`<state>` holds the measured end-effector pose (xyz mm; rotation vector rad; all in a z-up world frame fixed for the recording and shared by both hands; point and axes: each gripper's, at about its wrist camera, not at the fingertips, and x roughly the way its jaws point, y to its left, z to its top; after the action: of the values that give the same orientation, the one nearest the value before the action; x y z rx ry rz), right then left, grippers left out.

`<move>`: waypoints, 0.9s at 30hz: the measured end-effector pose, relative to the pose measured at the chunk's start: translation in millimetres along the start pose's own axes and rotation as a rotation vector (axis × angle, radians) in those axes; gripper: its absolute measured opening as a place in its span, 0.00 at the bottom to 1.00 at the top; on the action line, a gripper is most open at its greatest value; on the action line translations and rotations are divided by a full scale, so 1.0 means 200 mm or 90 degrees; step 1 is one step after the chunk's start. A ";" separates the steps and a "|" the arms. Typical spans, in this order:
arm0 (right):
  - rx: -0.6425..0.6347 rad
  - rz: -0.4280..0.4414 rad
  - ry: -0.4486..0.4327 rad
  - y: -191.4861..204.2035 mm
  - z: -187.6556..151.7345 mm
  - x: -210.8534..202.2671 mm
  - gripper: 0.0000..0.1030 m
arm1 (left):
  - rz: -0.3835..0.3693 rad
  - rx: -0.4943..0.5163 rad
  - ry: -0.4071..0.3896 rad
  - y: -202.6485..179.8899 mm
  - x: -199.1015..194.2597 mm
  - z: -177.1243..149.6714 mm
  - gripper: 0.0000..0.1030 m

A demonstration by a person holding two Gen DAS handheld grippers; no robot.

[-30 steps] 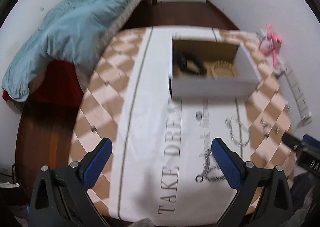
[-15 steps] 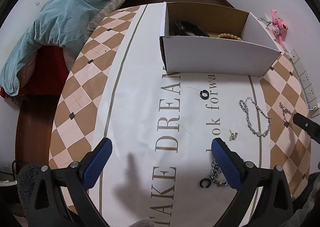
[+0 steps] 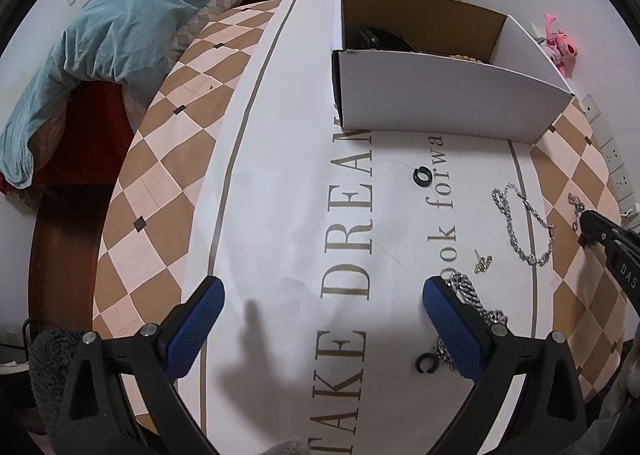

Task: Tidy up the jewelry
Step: 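Grasp the thick silver chain with the left gripper while the right gripper grasps the pendant chain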

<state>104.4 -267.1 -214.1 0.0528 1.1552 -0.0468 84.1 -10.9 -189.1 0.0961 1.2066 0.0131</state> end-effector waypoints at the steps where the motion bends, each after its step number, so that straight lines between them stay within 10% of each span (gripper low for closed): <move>1: 0.023 0.019 -0.009 -0.03 -0.01 -0.03 0.01 | -0.001 0.003 -0.001 0.00 -0.01 -0.01 0.98; 22: 0.133 0.106 -0.033 -0.17 -0.23 -0.32 0.01 | -0.120 0.042 0.031 -0.17 -0.01 -0.13 0.97; 27: 0.149 0.105 -0.016 -0.17 -0.27 -0.26 0.01 | -0.114 0.077 0.019 -0.26 0.01 -0.10 0.59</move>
<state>31.6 -297.6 -189.3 0.3538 1.1117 -0.0370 64.0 -60.6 -201.2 0.0932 1.2414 -0.2164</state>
